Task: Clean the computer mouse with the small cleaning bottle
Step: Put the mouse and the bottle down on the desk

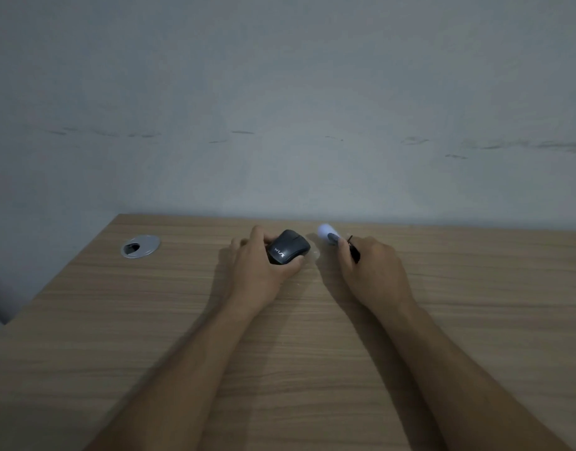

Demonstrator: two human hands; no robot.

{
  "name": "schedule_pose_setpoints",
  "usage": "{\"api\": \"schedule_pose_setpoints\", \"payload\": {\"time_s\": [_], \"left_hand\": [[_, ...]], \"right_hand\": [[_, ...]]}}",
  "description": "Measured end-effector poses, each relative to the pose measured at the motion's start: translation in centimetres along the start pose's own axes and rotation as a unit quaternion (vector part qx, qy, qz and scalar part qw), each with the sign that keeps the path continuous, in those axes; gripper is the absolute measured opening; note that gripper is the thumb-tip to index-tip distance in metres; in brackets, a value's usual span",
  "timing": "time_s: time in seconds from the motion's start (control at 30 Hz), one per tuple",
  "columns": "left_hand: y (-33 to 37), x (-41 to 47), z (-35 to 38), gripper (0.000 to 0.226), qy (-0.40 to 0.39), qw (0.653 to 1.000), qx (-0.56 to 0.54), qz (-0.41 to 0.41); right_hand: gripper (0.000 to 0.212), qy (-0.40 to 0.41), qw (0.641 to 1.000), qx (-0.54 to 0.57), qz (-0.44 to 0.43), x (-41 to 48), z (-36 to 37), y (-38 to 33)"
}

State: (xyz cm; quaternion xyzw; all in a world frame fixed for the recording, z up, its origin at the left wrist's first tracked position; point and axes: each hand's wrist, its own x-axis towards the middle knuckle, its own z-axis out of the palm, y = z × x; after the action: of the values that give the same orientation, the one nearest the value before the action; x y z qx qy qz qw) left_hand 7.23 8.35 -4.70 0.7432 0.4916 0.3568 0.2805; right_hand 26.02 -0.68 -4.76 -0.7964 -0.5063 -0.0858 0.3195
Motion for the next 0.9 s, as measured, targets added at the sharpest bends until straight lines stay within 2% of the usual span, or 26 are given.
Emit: {"api": "schedule_pose_setpoints", "payload": {"time_s": [0.17,0.53,0.67,0.9], "left_hand": [[0.3,-0.3,0.1,0.054,0.018,0.998,0.066,0.004],[1.1,-1.0,1.1,0.073,0.05,0.976,0.211,-0.011],[1.3,-1.3,1.4,0.081,0.055,0.973,0.226,-0.01],[1.8,-1.4,0.5,0.085,0.01,0.98,0.198,-0.033]], "right_hand": [[0.034,-0.061,0.994,-0.086,0.034,-1.1,-0.6,-1.7],[0.037,-0.098,0.983,-0.152,0.045,-2.3,-2.1,-4.0],[0.036,-0.107,0.981,-0.157,0.045,-2.5,-2.1,-4.2],[0.04,-0.134,0.976,-0.164,0.054,-2.4,-2.0,-4.1]]}}
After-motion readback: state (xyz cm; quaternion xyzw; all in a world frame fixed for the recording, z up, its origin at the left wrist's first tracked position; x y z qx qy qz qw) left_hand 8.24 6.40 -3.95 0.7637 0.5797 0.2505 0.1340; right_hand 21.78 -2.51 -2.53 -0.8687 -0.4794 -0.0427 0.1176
